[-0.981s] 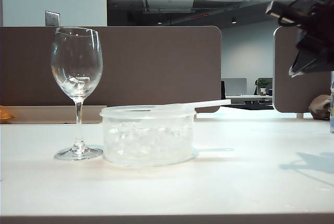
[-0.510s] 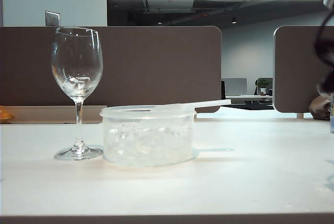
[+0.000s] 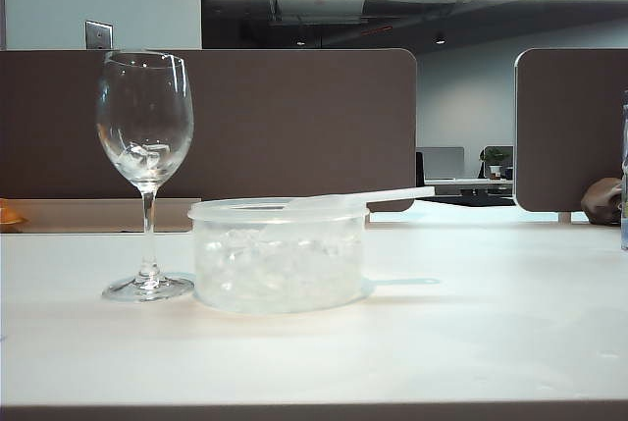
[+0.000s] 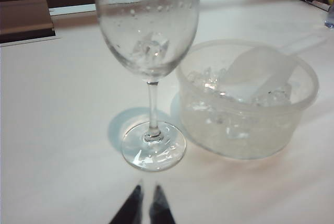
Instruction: Pick up an ice shovel filled with ice cubes and pour the ice from the shovel into the glass.
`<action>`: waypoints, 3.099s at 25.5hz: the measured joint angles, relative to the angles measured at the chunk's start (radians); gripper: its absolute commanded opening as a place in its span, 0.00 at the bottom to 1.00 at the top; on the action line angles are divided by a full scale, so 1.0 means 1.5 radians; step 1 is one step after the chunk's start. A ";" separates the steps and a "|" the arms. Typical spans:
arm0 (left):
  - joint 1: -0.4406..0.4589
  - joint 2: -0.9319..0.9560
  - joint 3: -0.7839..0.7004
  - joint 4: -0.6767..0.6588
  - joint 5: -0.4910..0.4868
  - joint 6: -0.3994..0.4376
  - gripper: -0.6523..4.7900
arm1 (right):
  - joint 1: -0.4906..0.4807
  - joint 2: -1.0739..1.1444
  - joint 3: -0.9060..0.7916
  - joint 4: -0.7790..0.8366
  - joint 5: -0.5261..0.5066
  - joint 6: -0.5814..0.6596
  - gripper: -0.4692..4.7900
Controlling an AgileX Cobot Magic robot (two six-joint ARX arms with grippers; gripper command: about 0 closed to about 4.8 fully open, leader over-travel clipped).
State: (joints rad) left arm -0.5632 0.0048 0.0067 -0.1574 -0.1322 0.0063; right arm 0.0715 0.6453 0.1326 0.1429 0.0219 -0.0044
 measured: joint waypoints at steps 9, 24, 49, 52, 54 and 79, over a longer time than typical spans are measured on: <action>0.000 0.000 0.000 0.000 0.000 0.000 0.17 | 0.000 -0.088 -0.057 -0.002 -0.077 0.007 0.08; 0.000 0.000 0.000 0.000 0.000 0.000 0.17 | 0.000 -0.245 -0.082 -0.102 -0.149 0.007 0.08; 0.000 0.000 0.000 0.000 0.000 0.000 0.17 | 0.021 -0.320 -0.082 -0.219 -0.067 -0.013 0.08; 0.000 0.000 0.000 0.000 0.000 0.000 0.17 | 0.021 -0.335 -0.082 -0.220 -0.067 -0.013 0.08; 0.000 0.000 0.000 0.000 0.000 0.000 0.17 | 0.021 -0.347 -0.082 -0.220 -0.067 -0.013 0.08; 0.000 0.000 0.000 0.000 0.000 0.000 0.17 | 0.024 -0.430 -0.082 -0.219 -0.065 -0.013 0.08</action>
State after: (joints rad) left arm -0.5632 0.0051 0.0067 -0.1574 -0.1322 0.0063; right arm 0.1081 0.0002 0.0097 -0.1852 -0.0750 -0.0242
